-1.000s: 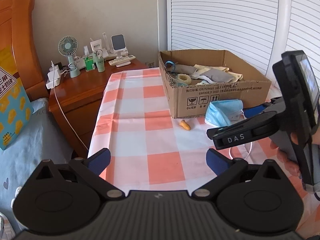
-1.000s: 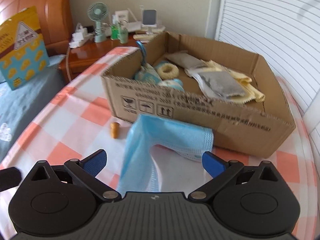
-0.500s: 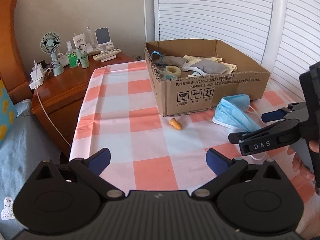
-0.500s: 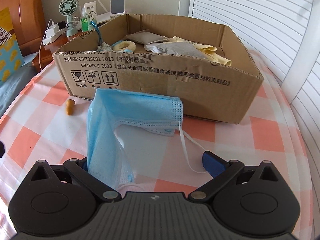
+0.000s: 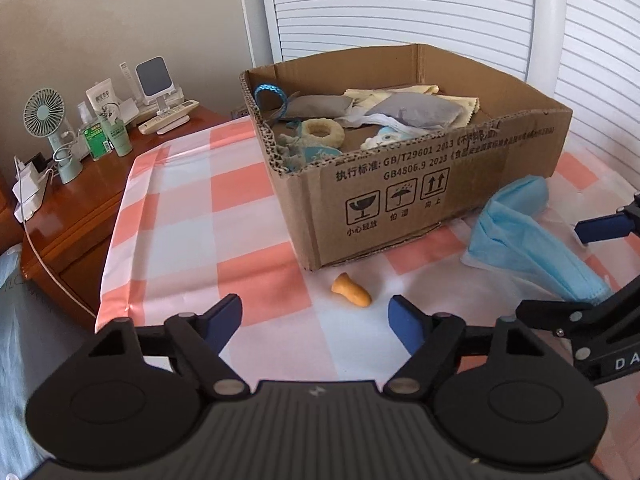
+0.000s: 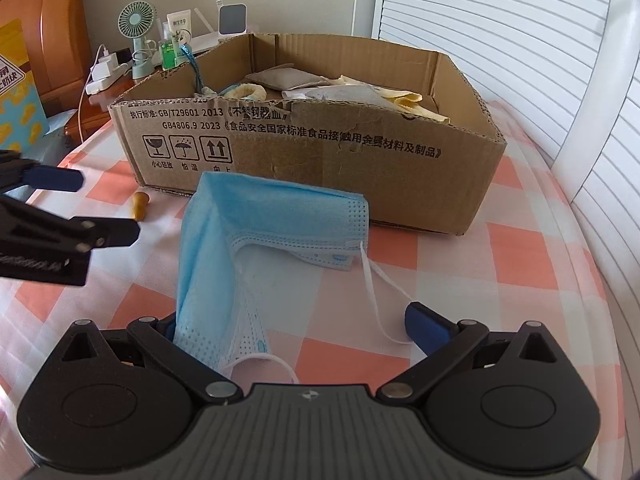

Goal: Organize soft objects
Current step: 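Grasp the orange foam earplug with the left tool while the right tool holds the mask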

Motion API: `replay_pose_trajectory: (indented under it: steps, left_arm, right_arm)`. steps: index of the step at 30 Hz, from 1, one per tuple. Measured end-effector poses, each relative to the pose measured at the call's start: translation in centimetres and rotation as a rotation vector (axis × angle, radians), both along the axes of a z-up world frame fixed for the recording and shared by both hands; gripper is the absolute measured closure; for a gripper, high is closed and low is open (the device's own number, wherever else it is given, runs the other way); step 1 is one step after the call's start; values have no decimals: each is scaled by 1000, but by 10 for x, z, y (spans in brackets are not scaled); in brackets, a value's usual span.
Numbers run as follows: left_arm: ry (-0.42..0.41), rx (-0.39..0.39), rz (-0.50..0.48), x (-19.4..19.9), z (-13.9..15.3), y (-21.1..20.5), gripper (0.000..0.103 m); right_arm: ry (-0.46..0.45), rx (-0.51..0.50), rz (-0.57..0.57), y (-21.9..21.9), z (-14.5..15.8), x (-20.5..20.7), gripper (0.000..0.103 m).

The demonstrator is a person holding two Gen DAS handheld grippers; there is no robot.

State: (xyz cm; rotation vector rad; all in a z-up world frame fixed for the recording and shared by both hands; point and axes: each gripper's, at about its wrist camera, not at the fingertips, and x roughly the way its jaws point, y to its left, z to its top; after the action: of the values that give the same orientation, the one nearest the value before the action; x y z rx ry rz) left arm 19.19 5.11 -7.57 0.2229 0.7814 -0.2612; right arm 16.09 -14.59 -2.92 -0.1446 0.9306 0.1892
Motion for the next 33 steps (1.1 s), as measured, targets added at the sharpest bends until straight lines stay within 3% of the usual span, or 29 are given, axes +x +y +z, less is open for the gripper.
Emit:
replay_pose_trajectory:
  steps: [7, 12, 23, 28, 33]
  left_arm:
    - [-4, -14, -82, 8, -3, -1, 35]
    - [17, -57, -132, 13, -1, -6, 59]
    - [68, -94, -197, 0, 2, -10, 62]
    - [63, -103, -158, 5, 2, -8, 66]
    - [57, -101, -121, 5, 2, -11, 76]
  right_arm:
    - [-5, 3, 7, -1, 0, -3, 0]
    - [-12, 5, 15, -2, -1, -4, 0]
    - [-14, 6, 17, -3, 0, -5, 0]
    - [-18, 7, 19, -2, 0, -6, 0]
    - [-27, 9, 22, -3, -1, -7, 0]
